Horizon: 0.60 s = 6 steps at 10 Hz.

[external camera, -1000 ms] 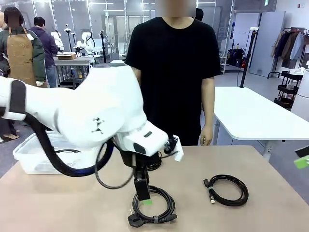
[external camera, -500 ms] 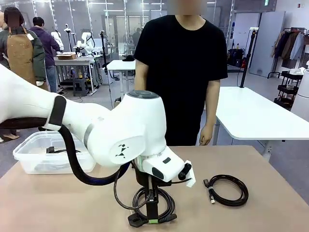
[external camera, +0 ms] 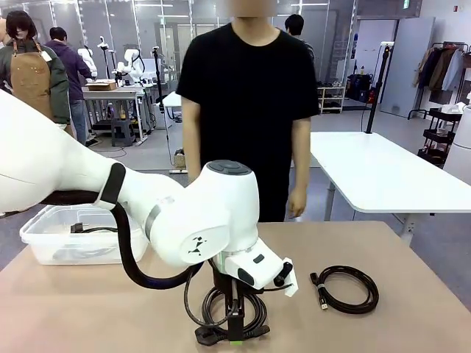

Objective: Organize and store the cables.
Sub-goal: Place the Power Cable into the Organizing box.

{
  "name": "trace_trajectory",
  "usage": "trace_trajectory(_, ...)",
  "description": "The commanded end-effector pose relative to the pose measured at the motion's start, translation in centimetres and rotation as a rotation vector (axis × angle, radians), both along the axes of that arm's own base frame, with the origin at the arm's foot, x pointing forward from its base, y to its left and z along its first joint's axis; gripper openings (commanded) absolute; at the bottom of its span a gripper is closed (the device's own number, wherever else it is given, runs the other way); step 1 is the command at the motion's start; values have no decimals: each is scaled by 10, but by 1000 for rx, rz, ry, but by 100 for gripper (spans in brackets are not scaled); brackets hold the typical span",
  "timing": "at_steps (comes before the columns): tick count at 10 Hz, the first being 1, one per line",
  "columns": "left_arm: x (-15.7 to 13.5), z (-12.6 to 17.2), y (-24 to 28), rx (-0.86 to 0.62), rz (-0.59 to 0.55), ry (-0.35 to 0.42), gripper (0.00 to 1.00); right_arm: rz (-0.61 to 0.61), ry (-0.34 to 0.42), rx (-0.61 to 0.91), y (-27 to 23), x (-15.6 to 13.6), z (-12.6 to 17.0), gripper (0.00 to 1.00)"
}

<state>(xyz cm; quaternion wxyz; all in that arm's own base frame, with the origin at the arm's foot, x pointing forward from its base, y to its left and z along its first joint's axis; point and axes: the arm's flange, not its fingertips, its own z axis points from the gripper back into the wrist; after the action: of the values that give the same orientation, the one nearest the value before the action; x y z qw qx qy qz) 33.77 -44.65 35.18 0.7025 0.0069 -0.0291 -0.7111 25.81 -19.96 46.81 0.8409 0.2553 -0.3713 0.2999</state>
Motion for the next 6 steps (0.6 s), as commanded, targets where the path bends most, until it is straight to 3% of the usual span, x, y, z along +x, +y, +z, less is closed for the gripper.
trace_trajectory(1, 7, -10, -9, -5, 0, -26, 100, -24, -39, 36, 41, -42, -50, 100)
trace_trajectory(5, 9, -26, -13, -10, -2, 13, 100, -139, -45, 109, 22, -42, -57, 100)
trace_trajectory(6, 10, -29, -14, -12, -3, 14, 100, -79, -9, 52, -21, -13, -7, 100)
